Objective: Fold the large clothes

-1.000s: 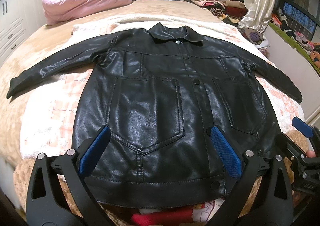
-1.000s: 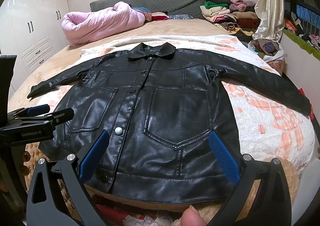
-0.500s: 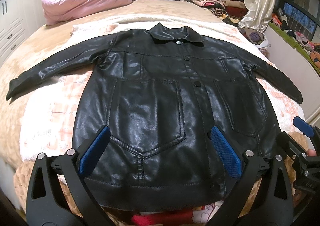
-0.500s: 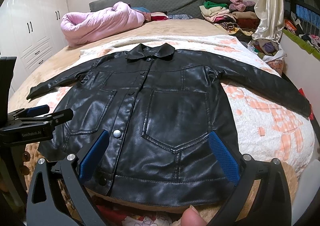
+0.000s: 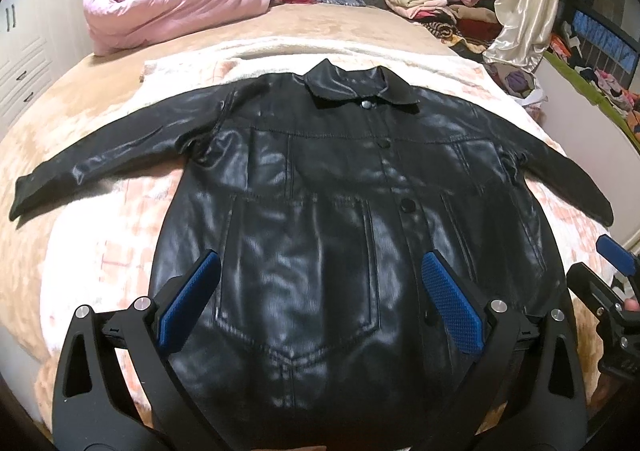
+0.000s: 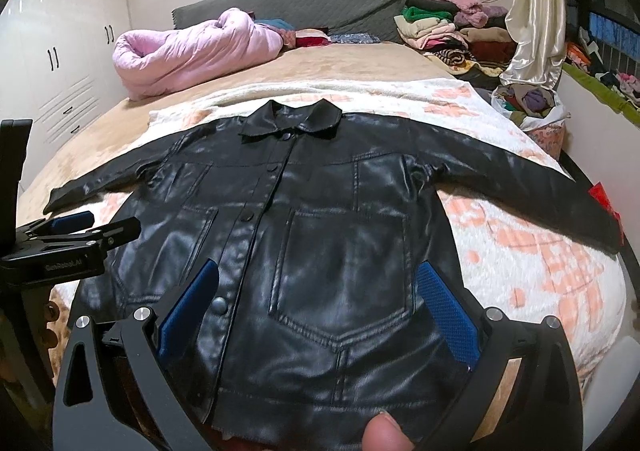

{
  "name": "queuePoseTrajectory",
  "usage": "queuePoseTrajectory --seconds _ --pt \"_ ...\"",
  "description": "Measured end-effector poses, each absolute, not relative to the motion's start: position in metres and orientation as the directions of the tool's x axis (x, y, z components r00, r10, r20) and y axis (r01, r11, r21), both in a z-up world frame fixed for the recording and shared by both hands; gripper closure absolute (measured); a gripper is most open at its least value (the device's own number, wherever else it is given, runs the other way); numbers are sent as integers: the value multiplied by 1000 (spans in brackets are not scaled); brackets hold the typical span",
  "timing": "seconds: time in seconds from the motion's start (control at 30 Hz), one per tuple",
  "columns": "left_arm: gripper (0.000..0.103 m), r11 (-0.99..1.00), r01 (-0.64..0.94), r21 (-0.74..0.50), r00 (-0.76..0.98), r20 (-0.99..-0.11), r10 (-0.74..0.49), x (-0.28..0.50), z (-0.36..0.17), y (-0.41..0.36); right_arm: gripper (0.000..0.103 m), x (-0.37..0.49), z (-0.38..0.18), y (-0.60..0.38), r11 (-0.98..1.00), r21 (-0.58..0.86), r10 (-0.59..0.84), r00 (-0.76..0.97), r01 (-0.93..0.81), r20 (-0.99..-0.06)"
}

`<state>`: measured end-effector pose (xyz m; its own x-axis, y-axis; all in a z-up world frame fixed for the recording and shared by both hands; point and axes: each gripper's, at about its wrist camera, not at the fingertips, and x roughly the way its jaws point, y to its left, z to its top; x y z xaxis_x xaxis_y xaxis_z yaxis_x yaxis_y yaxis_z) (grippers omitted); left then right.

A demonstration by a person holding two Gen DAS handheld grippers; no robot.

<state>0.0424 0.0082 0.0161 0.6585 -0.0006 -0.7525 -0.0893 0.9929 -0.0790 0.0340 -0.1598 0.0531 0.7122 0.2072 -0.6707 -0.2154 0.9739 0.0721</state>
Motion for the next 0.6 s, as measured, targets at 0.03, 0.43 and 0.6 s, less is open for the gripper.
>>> queuePoseTrajectory --seconds 0.03,0.43,0.6 --pt "9 993 -89 -76 658 -753 1 49 17 9 4 39 54 -160 975 69 201 714 -209 -671" --pt "9 990 -111 -91 676 -737 8 104 36 14 4 93 71 -162 984 61 165 732 -167 -661" --pt "9 989 -121 -88 679 -734 18 126 43 15 4 120 79 -163 987 65 153 746 -146 -648"
